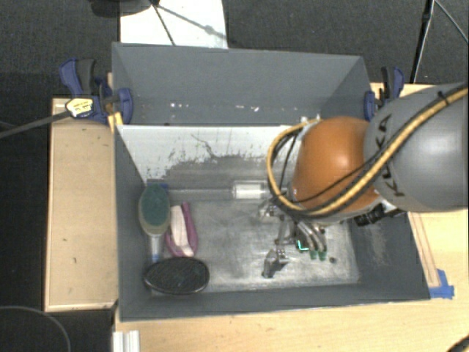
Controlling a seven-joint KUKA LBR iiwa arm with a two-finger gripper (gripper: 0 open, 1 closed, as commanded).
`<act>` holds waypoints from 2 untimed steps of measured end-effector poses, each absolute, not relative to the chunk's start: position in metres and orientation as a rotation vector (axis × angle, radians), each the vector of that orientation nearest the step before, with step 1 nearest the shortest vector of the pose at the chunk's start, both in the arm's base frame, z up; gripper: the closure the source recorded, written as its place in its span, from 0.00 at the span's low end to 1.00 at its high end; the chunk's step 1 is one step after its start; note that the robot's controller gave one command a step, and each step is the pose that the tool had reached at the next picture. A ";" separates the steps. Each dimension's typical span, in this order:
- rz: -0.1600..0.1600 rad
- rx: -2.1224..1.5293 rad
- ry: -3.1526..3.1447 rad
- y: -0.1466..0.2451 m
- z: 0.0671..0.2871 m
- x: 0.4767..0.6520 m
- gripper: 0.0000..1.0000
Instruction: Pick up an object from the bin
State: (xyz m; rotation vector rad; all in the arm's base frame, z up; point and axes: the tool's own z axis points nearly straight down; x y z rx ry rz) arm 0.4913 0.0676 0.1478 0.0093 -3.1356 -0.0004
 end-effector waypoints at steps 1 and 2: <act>0.002 0.328 -3.121 0.009 0.084 0.497 0.00; -0.007 0.240 -3.143 0.088 0.174 0.500 0.00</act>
Offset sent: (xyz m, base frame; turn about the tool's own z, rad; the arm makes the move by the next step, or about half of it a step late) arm 0.0061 -0.0563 -0.0625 -0.2067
